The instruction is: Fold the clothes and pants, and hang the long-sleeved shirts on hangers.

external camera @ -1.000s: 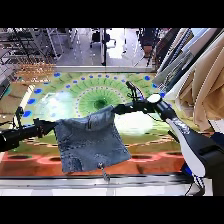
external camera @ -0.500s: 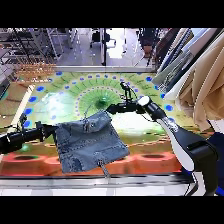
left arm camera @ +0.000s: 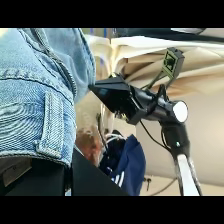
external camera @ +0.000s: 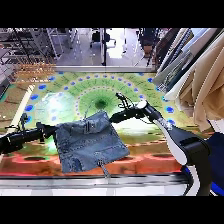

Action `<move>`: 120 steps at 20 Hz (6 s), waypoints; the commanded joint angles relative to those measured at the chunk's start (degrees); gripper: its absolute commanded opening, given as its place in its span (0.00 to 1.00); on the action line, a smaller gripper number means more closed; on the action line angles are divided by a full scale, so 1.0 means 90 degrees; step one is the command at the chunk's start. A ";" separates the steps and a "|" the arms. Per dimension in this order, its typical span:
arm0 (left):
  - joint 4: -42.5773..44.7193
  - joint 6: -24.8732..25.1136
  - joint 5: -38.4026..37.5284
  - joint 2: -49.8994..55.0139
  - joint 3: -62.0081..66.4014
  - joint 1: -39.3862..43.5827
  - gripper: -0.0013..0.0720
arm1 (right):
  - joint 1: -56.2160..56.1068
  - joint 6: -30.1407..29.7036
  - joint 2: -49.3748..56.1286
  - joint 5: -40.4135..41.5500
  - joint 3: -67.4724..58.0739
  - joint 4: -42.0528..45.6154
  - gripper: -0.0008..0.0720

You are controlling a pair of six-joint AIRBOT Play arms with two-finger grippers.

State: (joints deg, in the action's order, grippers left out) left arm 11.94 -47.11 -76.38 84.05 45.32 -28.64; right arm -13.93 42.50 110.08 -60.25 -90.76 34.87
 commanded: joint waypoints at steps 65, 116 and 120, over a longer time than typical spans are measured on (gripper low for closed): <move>0.4974 -0.3123 0.2429 -0.0738 -0.0158 0.2521 0.78 | 0.0758 0.2062 -0.2152 -0.0376 0.4908 -0.0716 0.80; 0.3910 -0.2273 -0.0631 0.0304 0.1756 0.2132 0.03 | -0.0260 0.4388 -0.3747 -0.3364 0.2963 0.2854 0.08; 0.4374 -0.2268 0.0032 0.0398 0.1581 0.2404 0.03 | -0.0911 0.4386 -0.3745 -0.1452 0.4549 0.3002 0.09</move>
State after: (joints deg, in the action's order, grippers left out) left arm 44.80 -66.94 -78.81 87.05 60.25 -8.12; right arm -18.68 81.58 77.14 -83.00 -58.76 61.49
